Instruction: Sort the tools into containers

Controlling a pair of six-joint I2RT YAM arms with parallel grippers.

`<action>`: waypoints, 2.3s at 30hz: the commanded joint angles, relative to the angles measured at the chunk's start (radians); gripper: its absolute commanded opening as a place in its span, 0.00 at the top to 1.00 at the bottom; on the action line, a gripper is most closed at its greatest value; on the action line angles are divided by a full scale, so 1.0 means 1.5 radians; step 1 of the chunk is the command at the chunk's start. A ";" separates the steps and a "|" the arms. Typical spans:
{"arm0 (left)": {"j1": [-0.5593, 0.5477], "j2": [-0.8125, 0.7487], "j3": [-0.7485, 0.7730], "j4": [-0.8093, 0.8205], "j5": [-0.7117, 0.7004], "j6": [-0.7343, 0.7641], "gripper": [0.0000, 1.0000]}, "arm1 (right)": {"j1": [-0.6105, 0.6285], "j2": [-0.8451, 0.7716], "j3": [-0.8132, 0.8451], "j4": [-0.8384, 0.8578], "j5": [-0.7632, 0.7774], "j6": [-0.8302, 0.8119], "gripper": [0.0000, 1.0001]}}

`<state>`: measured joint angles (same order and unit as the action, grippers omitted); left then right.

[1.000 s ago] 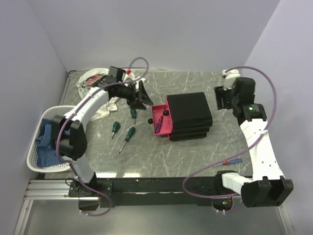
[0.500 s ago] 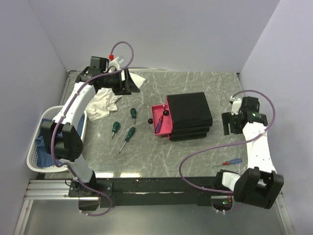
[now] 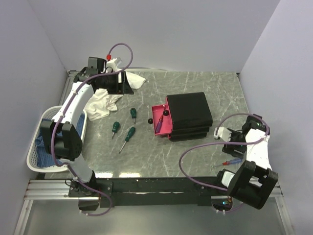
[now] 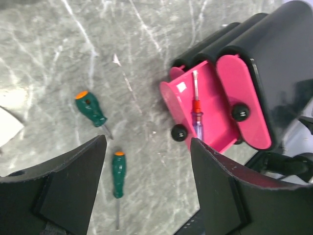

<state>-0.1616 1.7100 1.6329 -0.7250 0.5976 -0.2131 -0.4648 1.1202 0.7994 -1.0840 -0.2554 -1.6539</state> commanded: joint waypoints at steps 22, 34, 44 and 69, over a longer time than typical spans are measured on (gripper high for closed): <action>0.028 0.065 0.020 -0.060 -0.090 0.134 0.26 | -0.121 0.059 -0.188 0.166 0.014 -0.390 0.34; 0.036 0.062 0.045 -0.020 0.000 0.080 0.26 | -0.149 0.012 -0.026 0.055 0.020 -0.322 1.00; 0.042 0.063 0.085 0.020 0.078 0.010 0.26 | -0.130 -0.012 0.133 -0.079 -0.039 0.061 1.00; 0.046 -0.176 -0.230 0.322 -0.070 -0.234 0.27 | 0.571 0.268 0.686 0.225 -0.065 1.268 1.00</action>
<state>-0.1001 1.5375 1.3003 -0.3267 0.5217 -0.5308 0.3149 1.4971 1.7973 -0.7265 -0.3824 0.0250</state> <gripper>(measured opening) 0.721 0.312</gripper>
